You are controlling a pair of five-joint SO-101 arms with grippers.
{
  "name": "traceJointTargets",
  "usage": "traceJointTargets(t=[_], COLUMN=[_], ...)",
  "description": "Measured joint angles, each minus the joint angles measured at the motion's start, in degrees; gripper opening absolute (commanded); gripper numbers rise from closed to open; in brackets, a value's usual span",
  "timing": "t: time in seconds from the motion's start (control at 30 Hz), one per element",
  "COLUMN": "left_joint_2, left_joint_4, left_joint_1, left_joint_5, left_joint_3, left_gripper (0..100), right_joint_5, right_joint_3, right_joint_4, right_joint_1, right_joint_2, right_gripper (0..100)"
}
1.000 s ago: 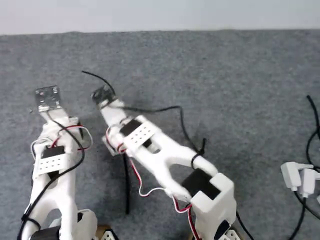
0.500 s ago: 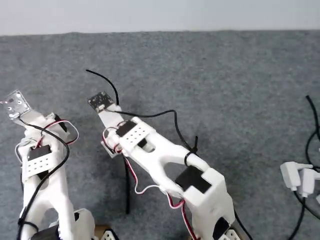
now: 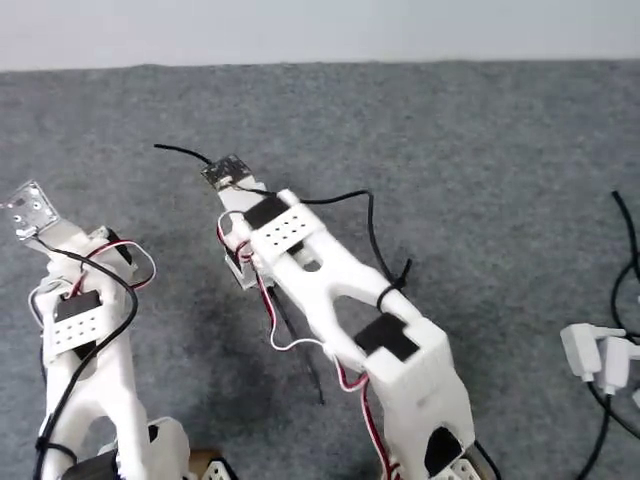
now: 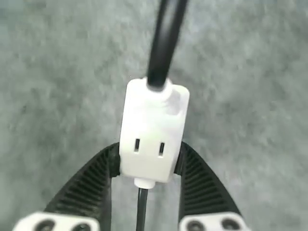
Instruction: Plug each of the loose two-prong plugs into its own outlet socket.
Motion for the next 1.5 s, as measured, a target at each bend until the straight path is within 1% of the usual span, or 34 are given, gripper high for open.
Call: traceJointTargets(t=[0.1,0.2,0.33,0.43,0.5,0.6,0.73,0.77,0.87,0.93,1.07,1.17,1.23,1.3,1.4,1.43,1.5], left_joint_2=[0.0,0.0,0.0,0.0,0.0,0.0,0.0,0.0,-0.6,-2.4,-8.8,-14.9,-17.7,-19.3,-20.2,-20.3,-20.3], left_joint_4=[0.0,0.0,0.0,0.0,0.0,0.0,0.0,0.0,0.0,0.0,0.0,0.0,0.3,1.8,3.6,3.9,4.0], left_joint_1=[1.2,2.0,3.1,3.3,3.3,3.1,3.3,4.0,6.4,7.7,8.0,8.1,8.1,8.1,8.1,8.1,8.1], left_joint_5=[0.0,0.0,0.0,0.0,0.0,0.0,-0.1,-1.1,-5.9,-8.4,-9.3,-9.8,-9.8,-10.0,-13.0,-13.5,-14.3], left_joint_3=[0.0,0.0,0.0,0.0,0.0,0.0,0.0,0.0,1.8,3.0,7.7,11.6,13.0,13.1,13.1,13.1,13.1], left_gripper=[2,2,2,2,2,2,2,2,2,2,2,2,2,2,2,2,2], right_joint_5=[2.8,3.3,5.9,8.2,11.5,17.1,22.6,23.4,24.4,24.6,24.6,24.5,22.4,19.4,16.1,15.7,15.6], right_joint_3=[0.0,0.0,0.0,0.0,0.3,4.0,12.3,14.4,20.9,25.3,32.0,32.7,32.7,32.7,32.6,32.6,32.6], right_joint_4=[8.7,16.0,19.3,22.6,23.7,23.4,16.8,14.3,5.0,-3.2,-18.5,-23.7,-24.7,-24.8,-23.9,-23.4,-21.6], right_joint_1=[2.9,9.5,21.0,27.3,32.4,42.5,56.5,59.4,66.4,69.6,72.1,72.7,73.7,74.8,76.4,76.7,76.7], right_joint_2=[-5.7,-13.4,-25.3,-34.1,-39.2,-42.8,-42.4,-41.6,-38.2,-35.7,-31.2,-28.5,-27.6,-26.6,-26.5,-26.5,-26.5], right_gripper=[0.8,0.8,0.8,0.8,0.8,0.8,0.8,0.8,0.9,0.9,0.9,2.3,8.1,16.5,27.1,28.9,28.6])
